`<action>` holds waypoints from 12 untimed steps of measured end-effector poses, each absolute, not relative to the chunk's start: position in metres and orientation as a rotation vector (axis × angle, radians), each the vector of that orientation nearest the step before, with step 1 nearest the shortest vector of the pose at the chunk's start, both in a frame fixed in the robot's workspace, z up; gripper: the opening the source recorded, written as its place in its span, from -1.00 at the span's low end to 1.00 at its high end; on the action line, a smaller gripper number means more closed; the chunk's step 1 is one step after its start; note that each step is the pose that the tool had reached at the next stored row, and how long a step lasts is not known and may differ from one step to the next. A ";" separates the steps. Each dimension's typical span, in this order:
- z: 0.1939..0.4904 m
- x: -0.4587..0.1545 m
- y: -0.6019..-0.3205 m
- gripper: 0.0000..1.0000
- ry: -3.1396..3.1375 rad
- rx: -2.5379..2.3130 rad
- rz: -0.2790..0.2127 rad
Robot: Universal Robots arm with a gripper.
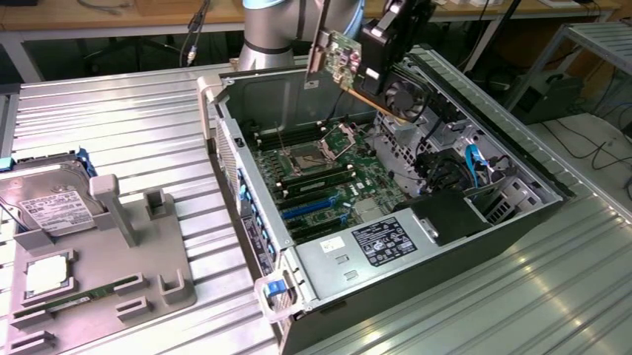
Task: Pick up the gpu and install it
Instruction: 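Insert the gpu into the slot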
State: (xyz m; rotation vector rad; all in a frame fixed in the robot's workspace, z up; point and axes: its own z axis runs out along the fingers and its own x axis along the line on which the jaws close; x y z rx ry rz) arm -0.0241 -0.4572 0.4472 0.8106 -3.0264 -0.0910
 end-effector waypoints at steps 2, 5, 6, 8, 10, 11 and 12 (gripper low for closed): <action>0.447 -0.024 -0.457 -0.44 -3.016 0.846 -0.091; 0.447 -0.024 -0.457 -0.44 -3.001 0.895 -0.090; 0.447 -0.024 -0.457 -0.44 -2.997 0.908 -0.091; 0.447 -0.024 -0.457 -0.44 -2.988 0.935 -0.090; 0.447 -0.024 -0.457 -0.44 -2.978 0.963 -0.090; 0.447 -0.024 -0.457 -0.44 -2.973 0.979 -0.090; 0.447 -0.024 -0.457 -0.44 -2.968 0.993 -0.090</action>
